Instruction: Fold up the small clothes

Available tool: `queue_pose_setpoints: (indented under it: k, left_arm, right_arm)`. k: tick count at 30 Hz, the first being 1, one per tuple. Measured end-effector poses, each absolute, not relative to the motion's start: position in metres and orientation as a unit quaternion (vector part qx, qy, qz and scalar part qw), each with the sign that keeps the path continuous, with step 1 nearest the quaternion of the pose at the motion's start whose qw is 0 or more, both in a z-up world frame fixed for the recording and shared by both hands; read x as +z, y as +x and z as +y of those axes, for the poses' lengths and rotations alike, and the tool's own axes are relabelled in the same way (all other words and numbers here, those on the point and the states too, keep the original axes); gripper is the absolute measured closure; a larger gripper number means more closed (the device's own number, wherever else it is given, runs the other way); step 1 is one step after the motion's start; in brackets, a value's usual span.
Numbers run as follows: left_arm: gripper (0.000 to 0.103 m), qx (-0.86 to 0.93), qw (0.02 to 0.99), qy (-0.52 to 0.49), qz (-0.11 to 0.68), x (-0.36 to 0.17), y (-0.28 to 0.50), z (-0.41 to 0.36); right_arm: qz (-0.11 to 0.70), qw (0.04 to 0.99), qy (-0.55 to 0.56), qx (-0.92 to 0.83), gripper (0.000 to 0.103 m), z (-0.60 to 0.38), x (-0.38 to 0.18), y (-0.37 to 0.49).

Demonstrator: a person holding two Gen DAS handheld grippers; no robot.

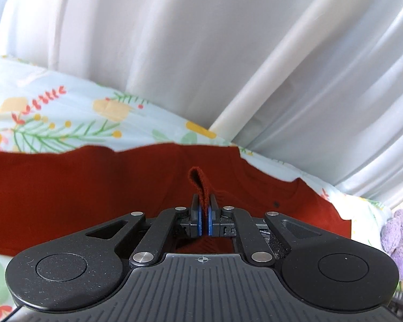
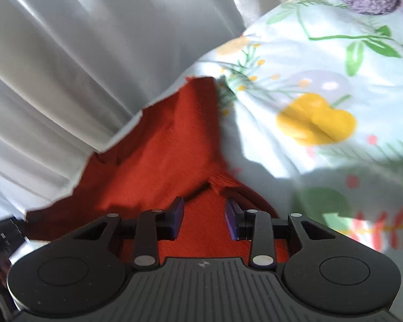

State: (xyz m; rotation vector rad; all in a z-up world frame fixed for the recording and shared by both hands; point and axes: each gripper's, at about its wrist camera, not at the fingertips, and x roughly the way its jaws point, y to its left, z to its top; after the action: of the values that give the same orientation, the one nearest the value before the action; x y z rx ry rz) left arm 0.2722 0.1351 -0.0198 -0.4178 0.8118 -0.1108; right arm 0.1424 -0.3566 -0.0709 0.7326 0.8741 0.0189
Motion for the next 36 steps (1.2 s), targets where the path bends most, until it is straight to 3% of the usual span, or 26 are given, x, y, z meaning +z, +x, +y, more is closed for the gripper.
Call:
queue_pose_setpoints:
  k: [3,5,9,10,11,12,13,14,17,22,25,27,30,31,32,33,36]
  left_arm:
    - [0.097,-0.059,0.889,-0.199,0.408,-0.033,0.278,0.13]
    - [0.097,-0.059,0.888,-0.194,0.413,-0.038,0.28,0.128]
    - [0.097,-0.064,0.888,-0.195,0.412,-0.041,0.282,0.127]
    - [0.097,-0.066,0.889,-0.195,0.41,-0.041,0.283,0.126]
    - [0.097,-0.071,0.89,-0.195,0.405,-0.04,0.284,0.125]
    - [0.097,-0.077,0.892,-0.196,0.399,-0.037,0.283,0.124]
    - [0.097,-0.083,0.895,-0.196,0.392,-0.036,0.284,0.123]
    - [0.097,-0.086,0.898,-0.195,0.386,-0.035,0.285,0.121]
    - [0.097,-0.08,0.907,-0.183,0.372,-0.036,0.288,0.118]
    - [0.097,-0.041,0.904,-0.148,0.399,-0.066,0.299,0.107]
    - [0.092,-0.009,0.894,-0.159,0.418,-0.079,0.295,0.114]
    - [0.081,0.003,0.894,-0.178,0.412,-0.075,0.286,0.122]
    - [0.079,0.007,0.907,-0.176,0.382,-0.058,0.267,0.117]
    - [0.076,-0.002,0.91,-0.179,0.374,-0.054,0.262,0.112]
    - [0.066,-0.013,0.911,-0.185,0.368,-0.051,0.259,0.106]
    - [0.057,-0.029,0.91,-0.191,0.367,-0.051,0.257,0.099]
    - [0.056,-0.064,0.901,-0.164,0.396,-0.058,0.265,0.073]
  right_arm:
    - [0.394,0.859,0.329,-0.006,0.066,-0.357,-0.064,0.163]
    - [0.388,0.873,0.294,-0.016,0.044,-0.355,-0.061,0.179]
    - [0.401,0.892,0.209,-0.025,0.043,-0.343,-0.066,0.218]
    - [0.406,0.892,0.196,-0.023,0.044,-0.339,-0.069,0.227]
    - [0.41,0.893,0.186,-0.019,0.053,-0.336,-0.072,0.234]
    - [0.415,0.893,0.175,-0.016,0.063,-0.332,-0.076,0.24]
    - [0.421,0.892,0.165,-0.018,0.083,-0.328,-0.079,0.245]
    - [0.419,0.895,0.155,-0.017,0.088,-0.326,-0.08,0.247]
    - [0.399,0.909,0.119,-0.024,0.097,-0.322,-0.074,0.244]
    - [0.39,0.909,0.129,-0.071,0.096,-0.342,-0.082,0.239]
    - [0.385,0.913,0.114,-0.073,0.093,-0.338,-0.083,0.235]
    - [0.374,0.915,0.137,-0.071,0.091,-0.341,-0.074,0.227]
    - [0.346,0.921,0.175,-0.029,0.084,-0.341,-0.059,0.204]
    - [0.34,0.921,0.189,-0.003,0.075,-0.335,-0.056,0.198]
    - [0.342,0.917,0.205,0.024,0.061,-0.331,-0.056,0.194]
    - [0.351,0.907,0.226,0.056,0.055,-0.325,-0.059,0.191]
    - [0.38,0.867,0.295,0.129,0.052,-0.309,-0.08,0.194]
